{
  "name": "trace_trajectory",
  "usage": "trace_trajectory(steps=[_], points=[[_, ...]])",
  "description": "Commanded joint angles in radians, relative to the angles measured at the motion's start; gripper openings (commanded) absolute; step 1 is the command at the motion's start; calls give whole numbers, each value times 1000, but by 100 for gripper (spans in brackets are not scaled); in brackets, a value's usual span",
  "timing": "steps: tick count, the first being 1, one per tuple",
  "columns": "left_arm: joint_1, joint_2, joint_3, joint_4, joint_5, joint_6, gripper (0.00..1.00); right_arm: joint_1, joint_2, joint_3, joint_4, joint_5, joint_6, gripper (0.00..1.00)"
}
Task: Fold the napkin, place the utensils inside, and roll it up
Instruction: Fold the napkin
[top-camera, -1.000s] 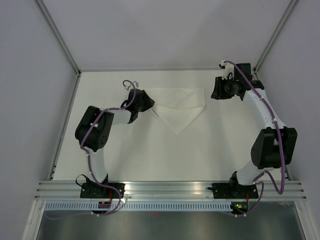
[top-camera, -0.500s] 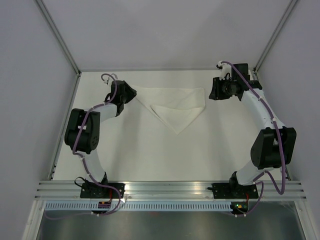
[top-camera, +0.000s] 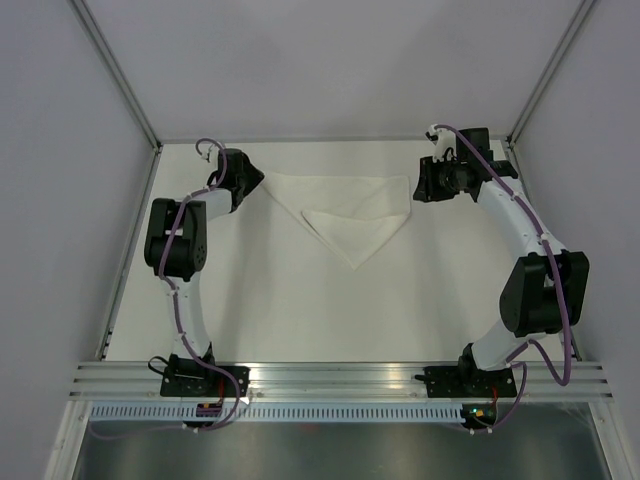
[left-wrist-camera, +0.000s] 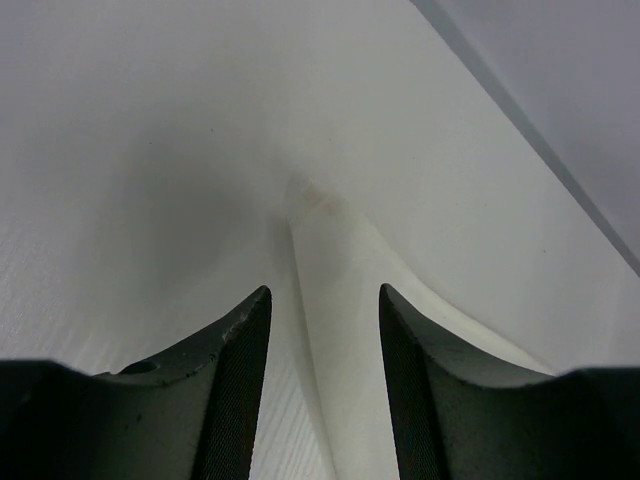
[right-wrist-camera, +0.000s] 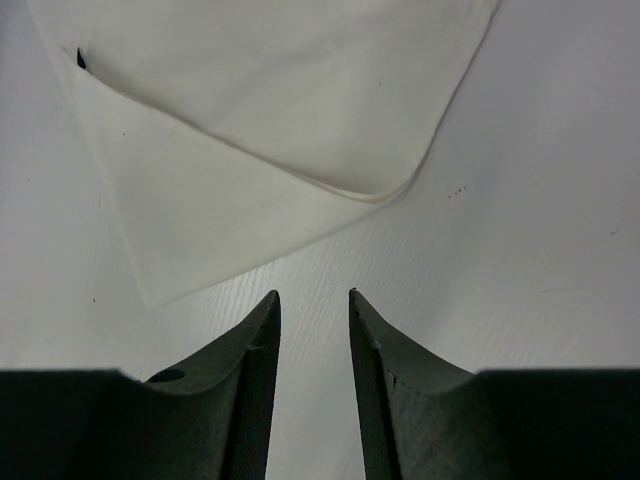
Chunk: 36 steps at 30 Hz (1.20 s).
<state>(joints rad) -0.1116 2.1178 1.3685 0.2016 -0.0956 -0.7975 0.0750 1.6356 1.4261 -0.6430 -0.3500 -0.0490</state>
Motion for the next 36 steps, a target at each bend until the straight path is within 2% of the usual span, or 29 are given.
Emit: trace_trajectory(steps=[1, 7, 14, 23, 27, 30, 36], points=[[6, 47, 63, -22, 20, -65, 53, 6, 9, 2, 16, 11, -5, 39], [6, 76, 84, -24, 16, -83, 52, 9, 10, 4, 16, 14, -6, 39], [7, 108, 109, -16, 14, -91, 47, 12, 10, 2, 16, 13, -3, 39], [9, 137, 141, 2, 28, -95, 29, 12, 13, -1, 14, 13, -3, 38], [9, 126, 135, 31, 43, -74, 11, 14, 12, -1, 13, 9, -5, 38], [10, 100, 87, 73, 45, -66, 2, 20, 15, -1, 12, 9, -8, 37], [20, 33, -27, 163, 37, -72, 2, 40, 17, 0, 8, 14, -9, 37]])
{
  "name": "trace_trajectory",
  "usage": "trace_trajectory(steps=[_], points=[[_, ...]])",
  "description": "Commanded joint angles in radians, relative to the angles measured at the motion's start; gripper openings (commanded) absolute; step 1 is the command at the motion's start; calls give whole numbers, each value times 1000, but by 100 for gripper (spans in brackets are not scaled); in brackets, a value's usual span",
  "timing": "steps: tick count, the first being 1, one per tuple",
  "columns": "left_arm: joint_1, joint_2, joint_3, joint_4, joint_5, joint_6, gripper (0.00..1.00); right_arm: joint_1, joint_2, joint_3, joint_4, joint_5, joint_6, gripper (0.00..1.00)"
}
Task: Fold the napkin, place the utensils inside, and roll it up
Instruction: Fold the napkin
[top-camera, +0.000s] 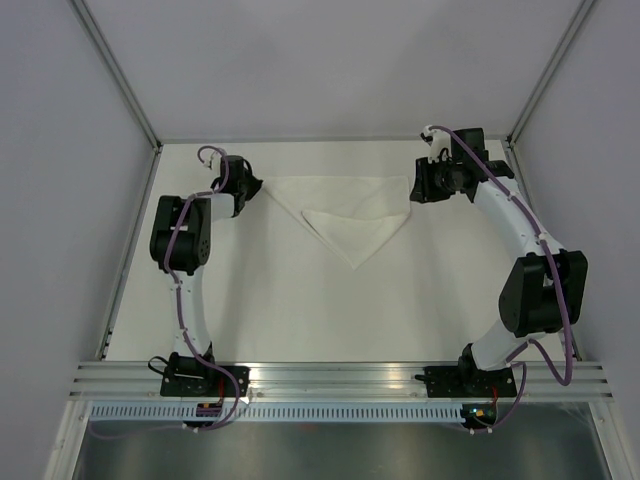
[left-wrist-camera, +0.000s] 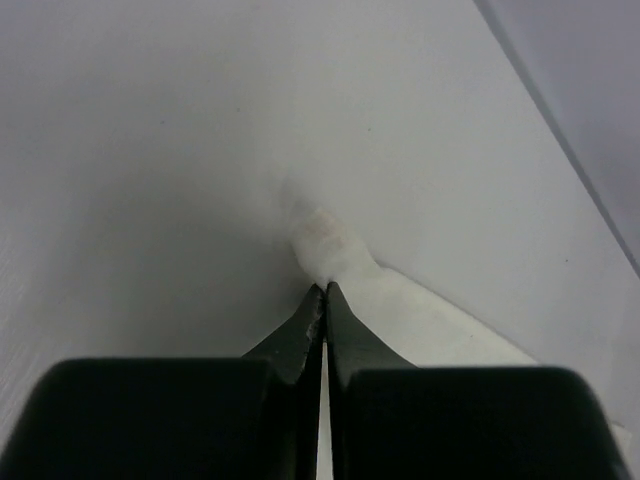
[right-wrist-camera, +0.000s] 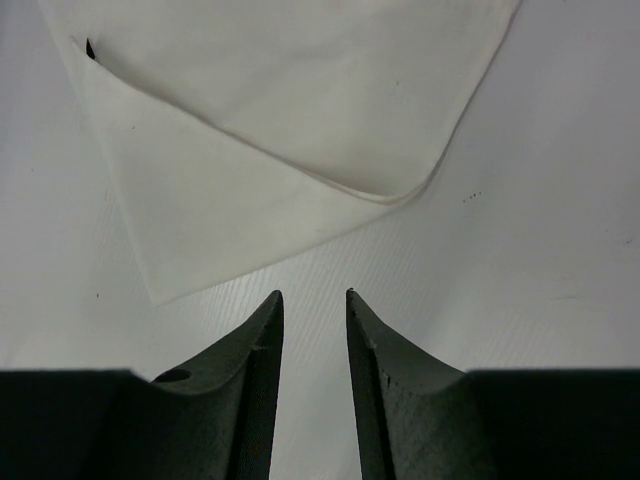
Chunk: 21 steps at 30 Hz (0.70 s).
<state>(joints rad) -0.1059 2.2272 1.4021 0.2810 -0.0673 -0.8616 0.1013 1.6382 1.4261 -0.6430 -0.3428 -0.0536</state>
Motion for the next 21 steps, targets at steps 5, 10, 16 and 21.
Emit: trace_trajectory(steps=[5, 10, 16, 21], points=[[29, -150, -181, 159, -11, -13, 2, 37, 23, 2, 0, 11, -12, 37], [43, -242, -308, 230, -25, -14, 2, 78, 38, 8, -7, 30, -22, 37], [52, -320, -399, 340, -10, 36, 2, 130, 57, 14, -9, 56, -32, 36], [51, -307, -397, 542, 252, 101, 2, 149, 68, 17, -9, 65, -35, 37]])
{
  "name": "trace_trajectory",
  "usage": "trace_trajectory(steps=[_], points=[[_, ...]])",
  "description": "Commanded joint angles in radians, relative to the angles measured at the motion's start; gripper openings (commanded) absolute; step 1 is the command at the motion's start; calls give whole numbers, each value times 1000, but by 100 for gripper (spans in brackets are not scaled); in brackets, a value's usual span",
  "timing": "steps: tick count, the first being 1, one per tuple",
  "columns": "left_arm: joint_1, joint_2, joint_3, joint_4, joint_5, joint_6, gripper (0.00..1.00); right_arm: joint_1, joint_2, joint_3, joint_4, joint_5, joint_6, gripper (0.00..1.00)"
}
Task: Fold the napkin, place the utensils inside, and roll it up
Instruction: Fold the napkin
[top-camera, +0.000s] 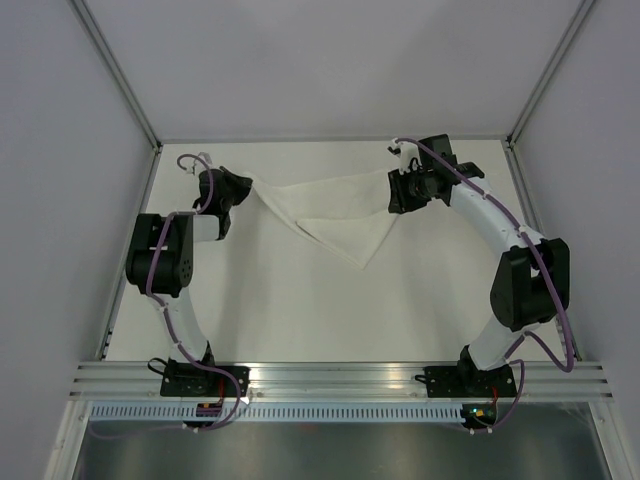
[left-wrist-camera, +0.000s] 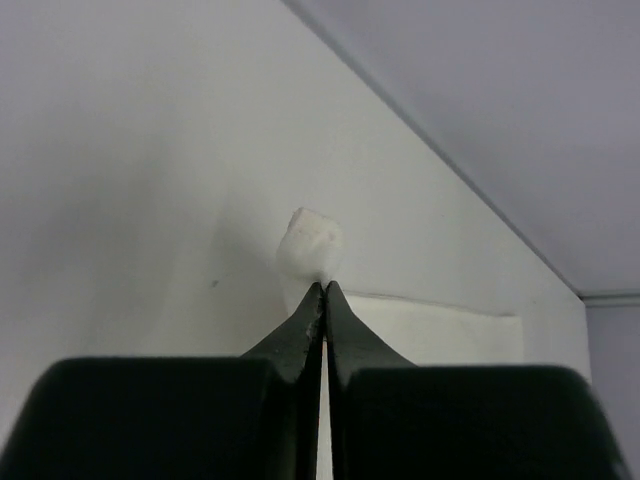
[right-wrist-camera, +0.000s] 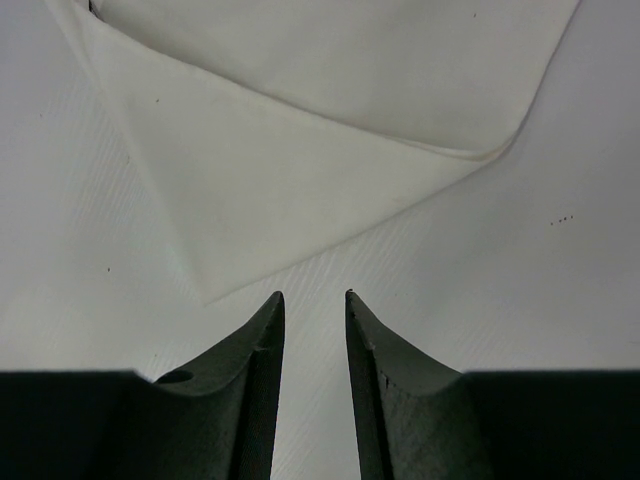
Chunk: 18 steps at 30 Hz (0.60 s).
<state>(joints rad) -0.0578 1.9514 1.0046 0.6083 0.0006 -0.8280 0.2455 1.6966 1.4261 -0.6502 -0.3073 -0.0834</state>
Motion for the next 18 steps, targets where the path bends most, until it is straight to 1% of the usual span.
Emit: trace_trajectory(steps=[1, 2, 3, 5, 6, 9, 11, 12, 14, 18], points=[[1, -25, 3, 284, 238, 70, 2, 8, 9, 17, -2, 30, -6, 36], [-4, -7, 18, 307, 289, 75, 2, 9, 11, 20, -5, 31, -6, 36], [-14, 0, 29, 323, 380, 78, 2, 11, 12, 19, -3, 33, -6, 37], [-33, 18, 54, 355, 461, 93, 2, 17, 14, 20, -2, 37, -4, 37], [-45, 24, 64, 360, 531, 102, 2, 20, 14, 22, -2, 39, -3, 36], [-105, 46, 101, 360, 645, 138, 3, 26, 14, 23, 1, 48, 1, 37], [-154, 49, 115, 340, 674, 170, 3, 28, 11, 23, 3, 56, 4, 37], [-186, 60, 121, 337, 712, 178, 3, 29, 9, 23, 4, 59, 5, 37], [-218, 70, 137, 315, 742, 208, 3, 28, 6, 22, 4, 65, 5, 36], [-315, 95, 169, 175, 802, 305, 3, 29, 6, 22, 7, 68, 5, 36]])
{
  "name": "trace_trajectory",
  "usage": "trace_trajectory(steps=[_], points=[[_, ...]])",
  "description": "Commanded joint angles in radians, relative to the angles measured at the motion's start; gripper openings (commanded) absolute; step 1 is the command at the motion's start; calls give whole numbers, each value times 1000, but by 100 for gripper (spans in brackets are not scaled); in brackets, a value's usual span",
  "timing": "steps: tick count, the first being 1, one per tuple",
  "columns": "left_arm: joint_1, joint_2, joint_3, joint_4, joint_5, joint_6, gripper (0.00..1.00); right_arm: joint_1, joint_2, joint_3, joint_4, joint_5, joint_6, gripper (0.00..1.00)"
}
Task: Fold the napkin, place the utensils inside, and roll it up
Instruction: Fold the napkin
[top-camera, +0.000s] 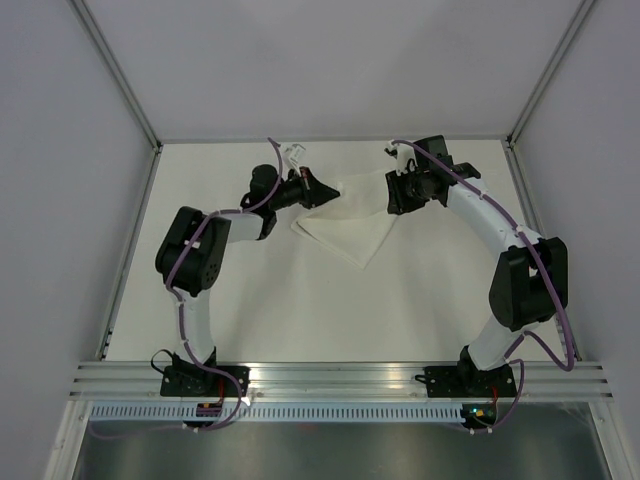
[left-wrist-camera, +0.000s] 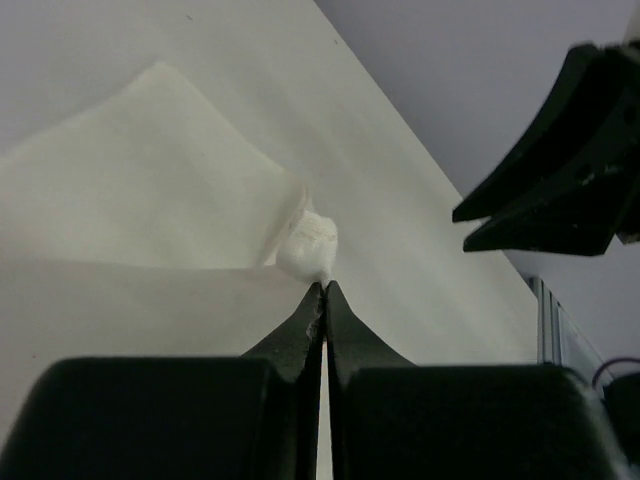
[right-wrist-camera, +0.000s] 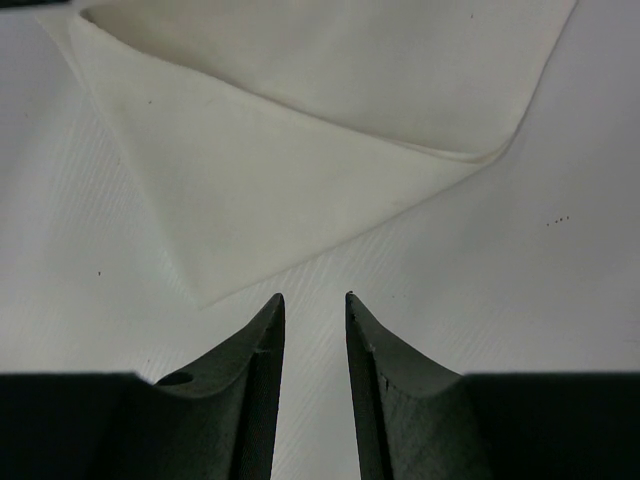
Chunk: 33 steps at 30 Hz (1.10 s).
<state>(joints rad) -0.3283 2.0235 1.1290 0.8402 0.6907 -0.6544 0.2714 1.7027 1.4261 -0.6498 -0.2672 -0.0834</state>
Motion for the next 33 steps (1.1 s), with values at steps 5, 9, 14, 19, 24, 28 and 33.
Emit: trace_trajectory(steps=[5, 9, 14, 19, 24, 28, 33], points=[[-107, 46, 63, -199, 168, 248, 3, 2, 0, 22, 7, 31, 5, 36], [-144, 43, 66, -335, 173, 344, 3, 3, 2, 22, 9, 31, 5, 36], [-170, 26, 38, -464, 142, 450, 5, 3, 5, 20, 9, 33, 5, 36], [-224, 17, 12, -536, 70, 541, 6, 9, 17, 22, 9, 42, 2, 36], [-245, 11, -20, -532, 35, 559, 9, 15, 26, 22, 9, 46, 1, 36], [-256, 0, -58, -504, 15, 570, 9, 17, 32, 22, 10, 54, -1, 36], [-267, -9, -77, -487, 1, 576, 17, 20, 41, 22, 12, 60, -3, 36]])
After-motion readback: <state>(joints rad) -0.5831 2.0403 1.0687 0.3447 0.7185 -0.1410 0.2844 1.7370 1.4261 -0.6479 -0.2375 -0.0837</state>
